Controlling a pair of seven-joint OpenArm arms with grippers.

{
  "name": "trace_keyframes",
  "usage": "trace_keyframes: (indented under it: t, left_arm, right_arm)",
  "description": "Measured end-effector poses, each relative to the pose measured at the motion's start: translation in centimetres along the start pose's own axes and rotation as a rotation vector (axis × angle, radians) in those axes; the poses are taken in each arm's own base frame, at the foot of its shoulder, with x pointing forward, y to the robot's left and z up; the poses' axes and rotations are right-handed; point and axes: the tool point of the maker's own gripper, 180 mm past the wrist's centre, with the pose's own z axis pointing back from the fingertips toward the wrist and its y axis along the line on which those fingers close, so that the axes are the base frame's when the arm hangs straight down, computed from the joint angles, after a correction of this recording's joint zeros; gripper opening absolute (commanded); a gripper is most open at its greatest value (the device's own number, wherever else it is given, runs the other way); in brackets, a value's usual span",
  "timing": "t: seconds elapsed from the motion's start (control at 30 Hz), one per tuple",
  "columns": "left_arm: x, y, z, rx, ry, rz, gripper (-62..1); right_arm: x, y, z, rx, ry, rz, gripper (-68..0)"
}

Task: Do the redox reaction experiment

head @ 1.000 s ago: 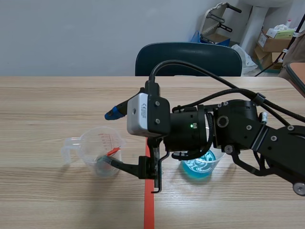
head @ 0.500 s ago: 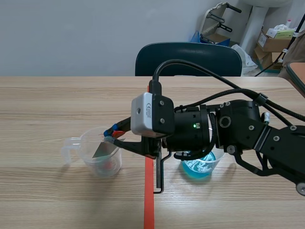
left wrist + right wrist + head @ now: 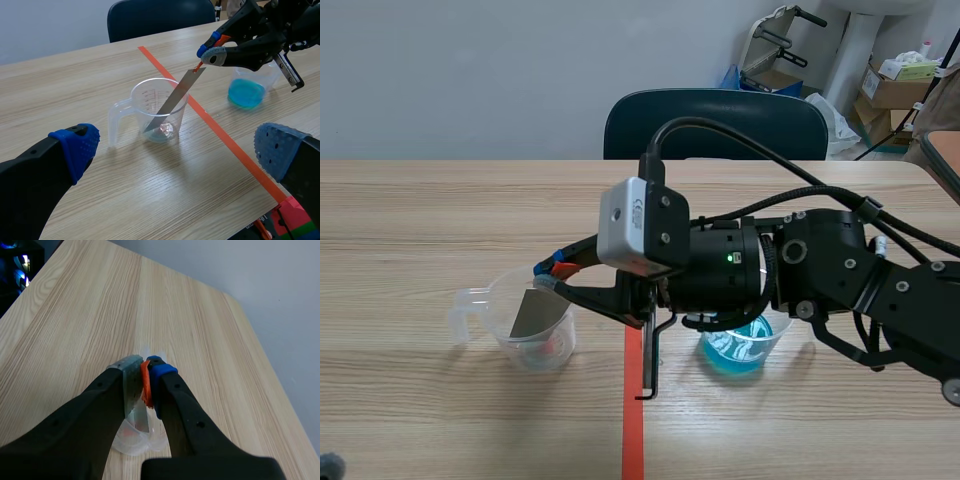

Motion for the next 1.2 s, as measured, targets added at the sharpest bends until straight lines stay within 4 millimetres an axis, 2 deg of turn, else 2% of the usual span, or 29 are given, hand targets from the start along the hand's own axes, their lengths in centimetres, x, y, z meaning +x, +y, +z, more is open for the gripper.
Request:
trace_keyframes:
  t: [0.3,0.6,0.87,0.97,1.2]
  left_arm:
    - [0.0,0.0,0.0,0.0,0.0,0.0,1.4]
    - [0.0,0.0,0.0,0.0,0.0,-0.001,1.4]
    - [0.0,0.0,0.0,0.0,-0.001,-0.001,1.4]
    - [0.0,0.0,0.0,0.0,-0.001,-0.001,1.4]
    - [0.0,0.0,0.0,0.0,-0.001,-0.001,1.4]
  right_arm:
    - [0.5,-2.4,0.0,-0.017,0.013,-0.071,-66.9]
    - [3.2,-4.3,-1.3,0.001,0.074,-0.024,-66.9]
    - [6.1,-4.2,-2.4,0.005,0.106,-0.045,-66.9]
    - [7.0,-4.6,-2.3,-0.008,0.127,-0.063,-66.9]
    - [9.8,-7.3,-1.0,-0.096,0.175,-0.095,-66.9]
